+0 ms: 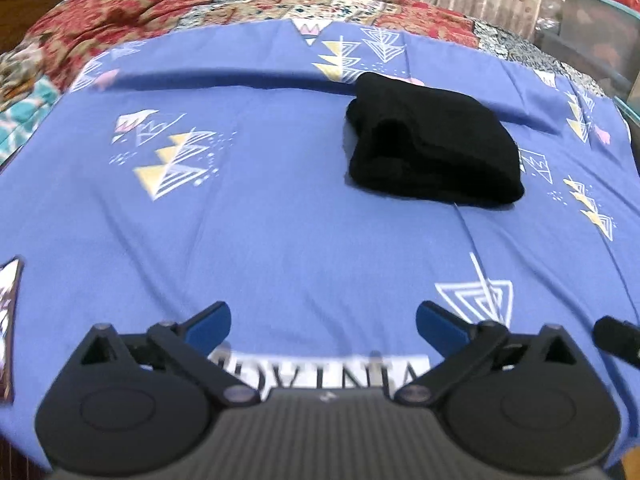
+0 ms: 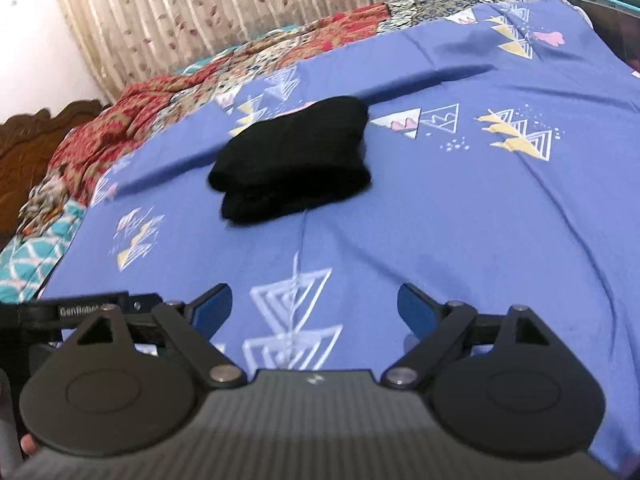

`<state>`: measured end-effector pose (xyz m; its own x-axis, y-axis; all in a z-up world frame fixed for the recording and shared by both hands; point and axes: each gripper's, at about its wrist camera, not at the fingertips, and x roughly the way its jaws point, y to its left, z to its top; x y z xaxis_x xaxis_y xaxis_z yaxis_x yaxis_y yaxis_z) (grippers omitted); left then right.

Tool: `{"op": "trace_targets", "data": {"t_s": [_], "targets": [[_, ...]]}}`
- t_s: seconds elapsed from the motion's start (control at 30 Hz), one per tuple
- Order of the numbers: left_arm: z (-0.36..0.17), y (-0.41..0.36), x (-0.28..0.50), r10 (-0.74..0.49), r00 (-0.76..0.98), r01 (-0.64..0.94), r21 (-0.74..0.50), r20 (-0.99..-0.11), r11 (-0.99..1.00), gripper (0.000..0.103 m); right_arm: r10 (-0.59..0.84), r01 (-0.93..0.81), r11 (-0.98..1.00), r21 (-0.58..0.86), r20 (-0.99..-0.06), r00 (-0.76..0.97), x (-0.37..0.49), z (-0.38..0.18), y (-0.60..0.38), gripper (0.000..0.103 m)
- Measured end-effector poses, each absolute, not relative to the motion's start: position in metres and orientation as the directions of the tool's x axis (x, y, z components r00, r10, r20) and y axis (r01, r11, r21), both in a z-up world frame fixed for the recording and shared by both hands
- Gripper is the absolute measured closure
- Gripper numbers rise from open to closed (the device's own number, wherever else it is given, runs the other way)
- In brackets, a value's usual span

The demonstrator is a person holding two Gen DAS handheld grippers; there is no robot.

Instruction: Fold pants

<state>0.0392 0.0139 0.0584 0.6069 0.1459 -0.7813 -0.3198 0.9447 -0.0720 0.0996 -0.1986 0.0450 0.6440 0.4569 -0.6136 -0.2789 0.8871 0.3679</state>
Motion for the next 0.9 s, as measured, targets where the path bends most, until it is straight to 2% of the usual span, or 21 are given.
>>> {"op": "trace_targets", "data": {"t_s": [0.23, 0.3, 0.5, 0.9], "targets": [[0.085, -0.002, 0.004, 0.222, 0.619, -0.335, 0.002, -0.754, 0.942, 0.000, 0.474, -0.289, 0.873, 0.392, -0.550, 0.688, 0.071, 0.069, -0.200, 0.011], [0.094, -0.005, -0.005, 0.242, 0.633, -0.341, 0.017, -0.735, 0.940, 0.000, 0.481, -0.299, 0.869, 0.394, -0.535, 0.695, 0.062, 0.072, -0.200, 0.006], [0.108, -0.008, -0.023, 0.193, 0.678, -0.301, -0.028, -0.709, 0.953, 0.000, 0.530, -0.351, 0.846, 0.401, -0.564, 0.633, 0.048, 0.067, -0.188, 0.006], [0.093, -0.014, -0.024, 0.251, 0.575, -0.330, 0.061, -0.779, 0.942, 0.000, 0.509, -0.316, 0.858, 0.405, -0.583, 0.634, 0.039, 0.067, -0.188, 0.005]]}}
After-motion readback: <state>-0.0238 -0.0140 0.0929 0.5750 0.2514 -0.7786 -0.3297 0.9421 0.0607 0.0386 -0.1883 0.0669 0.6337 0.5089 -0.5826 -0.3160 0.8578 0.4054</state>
